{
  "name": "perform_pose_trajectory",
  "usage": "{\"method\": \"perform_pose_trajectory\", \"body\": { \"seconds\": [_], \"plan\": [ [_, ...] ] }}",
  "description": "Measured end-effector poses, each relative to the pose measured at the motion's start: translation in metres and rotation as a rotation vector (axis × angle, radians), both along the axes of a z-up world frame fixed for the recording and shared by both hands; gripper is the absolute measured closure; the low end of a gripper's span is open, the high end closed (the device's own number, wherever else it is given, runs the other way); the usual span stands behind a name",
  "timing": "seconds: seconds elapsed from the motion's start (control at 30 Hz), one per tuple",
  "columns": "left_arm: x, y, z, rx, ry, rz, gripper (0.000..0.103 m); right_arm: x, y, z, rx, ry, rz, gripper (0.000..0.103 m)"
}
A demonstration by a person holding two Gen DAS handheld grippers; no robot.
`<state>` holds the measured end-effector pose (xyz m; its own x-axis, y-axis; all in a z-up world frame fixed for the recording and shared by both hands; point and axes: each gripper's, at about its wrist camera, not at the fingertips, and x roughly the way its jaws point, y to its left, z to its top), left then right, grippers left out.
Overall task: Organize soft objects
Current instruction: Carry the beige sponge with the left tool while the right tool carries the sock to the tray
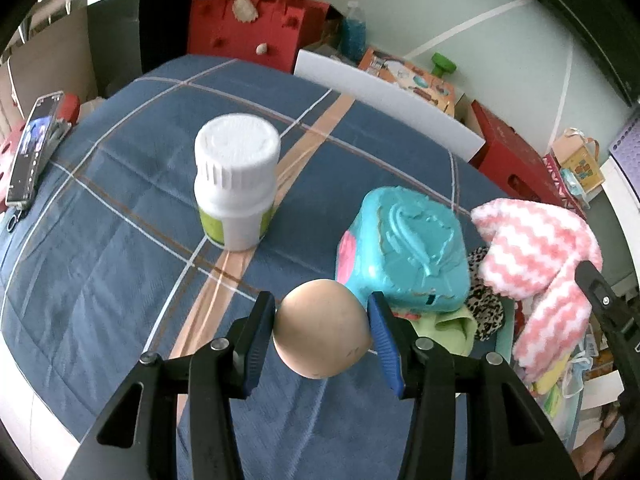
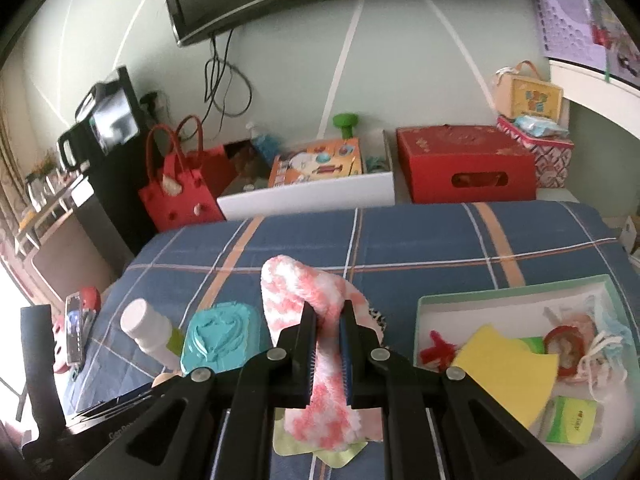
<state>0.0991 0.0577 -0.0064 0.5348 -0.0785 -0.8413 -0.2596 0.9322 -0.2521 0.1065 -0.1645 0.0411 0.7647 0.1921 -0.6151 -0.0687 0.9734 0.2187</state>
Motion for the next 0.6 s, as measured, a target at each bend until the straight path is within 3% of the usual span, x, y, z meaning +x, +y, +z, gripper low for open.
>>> {"method": "perform_pose_trajectory", "body": {
  "seconds": [0.3,0.6],
  "plan": [
    [-0.004,-0.028,0.023,0.032,-0.124,-0.088,0.054,-0.017,-0.031,0.018,0.027,-0.097,-0.088,0.092],
    [-0.007,-0.065,0.035,0.012,-0.188,-0.231,0.053,-0.043,-0.096,0.039,0.029,-0.166,-0.294,0.092]
  ]
}}
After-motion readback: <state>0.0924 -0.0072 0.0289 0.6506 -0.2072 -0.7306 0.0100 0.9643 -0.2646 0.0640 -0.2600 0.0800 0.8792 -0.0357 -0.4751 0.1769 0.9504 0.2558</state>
